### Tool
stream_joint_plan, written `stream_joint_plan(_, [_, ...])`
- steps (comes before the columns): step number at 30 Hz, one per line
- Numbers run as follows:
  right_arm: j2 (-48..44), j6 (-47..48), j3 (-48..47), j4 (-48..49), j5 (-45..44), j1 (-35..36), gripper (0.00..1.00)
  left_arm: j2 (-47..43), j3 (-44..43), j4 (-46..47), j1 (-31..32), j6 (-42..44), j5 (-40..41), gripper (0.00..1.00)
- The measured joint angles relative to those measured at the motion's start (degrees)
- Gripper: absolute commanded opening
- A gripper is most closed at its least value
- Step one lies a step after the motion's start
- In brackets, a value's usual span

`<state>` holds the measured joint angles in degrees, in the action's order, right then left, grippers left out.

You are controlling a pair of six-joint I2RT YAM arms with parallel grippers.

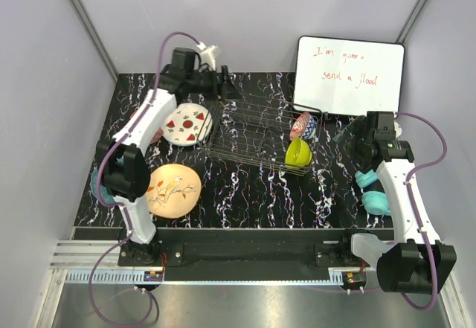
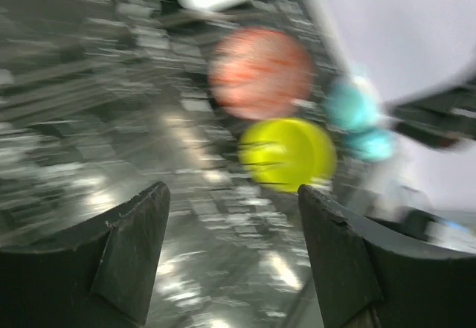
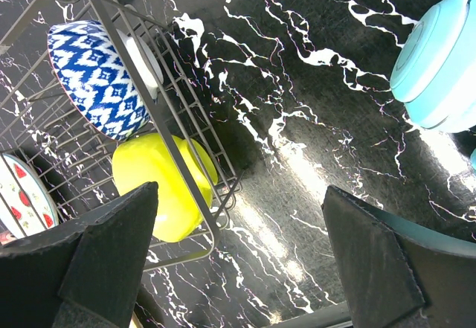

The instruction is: Load the mixed dishes into the dish rack

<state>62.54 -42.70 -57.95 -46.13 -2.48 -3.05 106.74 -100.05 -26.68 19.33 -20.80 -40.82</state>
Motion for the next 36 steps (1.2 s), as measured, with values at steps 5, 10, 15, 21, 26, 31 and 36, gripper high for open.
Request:
stream_joint_plan(5, [0.00, -0.04, 0.00, 0.02, 0.07, 0.00, 1.00, 1.25, -0.87, -5.35, -6.14, 10.88, 8.37, 0.72])
stream_joint_plan(10, [-0.09, -0.37, 0.02, 0.13, 0.13, 0.00, 1.00, 6.47, -0.87, -7.65, -5.42, 16.11, 13.18, 0.71])
stream_joint_plan(15, [-1.20, -0.87, 0.04, 0.74, 0.15, -0.02, 1.00, 10.97, -1.25, -8.13, -3.89, 18.47, 14.99, 0.70])
stream_joint_plan(21, [-2.10, -0.87, 0.17, 0.90, 0.17, -0.02, 1.00, 11.10, -1.68, -8.24, -3.96, 20.46, 16.68, 0.68])
stream_joint_plan(26, [-2.01, -0.87, 0.81, 0.96, 0.20, -0.02, 1.00, 8.79, 0.72, -8.83, -4.09, 21.00, 13.88, 0.68])
stream_joint_plan(31, [-1.22, -0.87, 1.29, 1.49, 0.48, -0.02, 1.00, 3.91, 3.02, -10.01, -4.42, 21.94, 14.36, 0.67])
stream_joint_plan(36, [-0.76, -0.87, 1.42, 1.64, 0.61, -0.02, 1.00, 3.23, 2.51, -9.70, -6.64, 22.05, 14.56, 0.67])
